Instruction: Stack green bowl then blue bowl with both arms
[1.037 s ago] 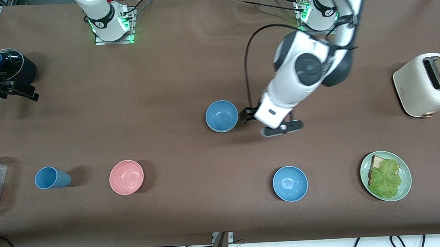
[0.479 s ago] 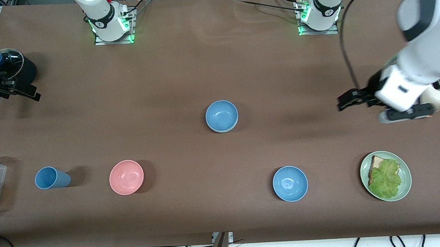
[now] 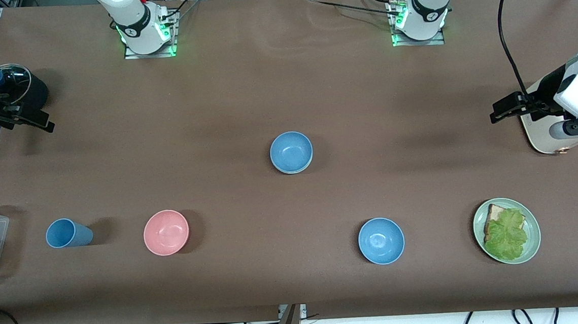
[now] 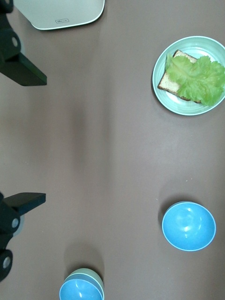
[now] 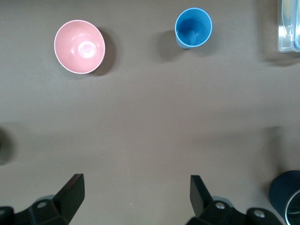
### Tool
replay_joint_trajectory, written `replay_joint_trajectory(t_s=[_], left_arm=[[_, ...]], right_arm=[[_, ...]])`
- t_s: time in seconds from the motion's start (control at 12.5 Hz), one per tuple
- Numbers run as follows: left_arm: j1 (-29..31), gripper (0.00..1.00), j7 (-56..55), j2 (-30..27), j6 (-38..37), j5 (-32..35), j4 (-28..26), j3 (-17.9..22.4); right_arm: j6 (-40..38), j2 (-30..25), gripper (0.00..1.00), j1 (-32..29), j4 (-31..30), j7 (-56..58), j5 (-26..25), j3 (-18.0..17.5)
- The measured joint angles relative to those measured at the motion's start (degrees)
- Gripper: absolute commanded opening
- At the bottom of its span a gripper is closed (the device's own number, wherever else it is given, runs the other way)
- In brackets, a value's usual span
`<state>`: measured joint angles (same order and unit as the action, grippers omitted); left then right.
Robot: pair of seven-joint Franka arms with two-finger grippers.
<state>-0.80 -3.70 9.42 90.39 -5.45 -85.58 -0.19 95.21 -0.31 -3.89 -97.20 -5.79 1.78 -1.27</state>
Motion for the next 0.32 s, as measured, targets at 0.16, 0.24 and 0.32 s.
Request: replay_joint_trajectory(t_s=[0.16, 0.24, 0.32], left_arm=[[0.3, 1.0, 0.0, 0.1, 0.0, 0.0, -0.2, -0.5], [0.3, 1.0, 0.0, 0.2, 0.0, 0.0, -0.2, -0.6], [0.3, 1.0, 0.0, 0.3, 0.0, 0.0, -0.2, -0.7]], right_arm=[[0.0, 0.0, 1.0, 0.0, 0.0, 0.1, 0.0, 0.0], [0.0, 0.0, 0.99, 0.0, 0.0, 0.2, 0.0, 0.0], [0.0, 0.0, 1.0, 0.0, 0.0, 0.2, 0.0, 0.0]])
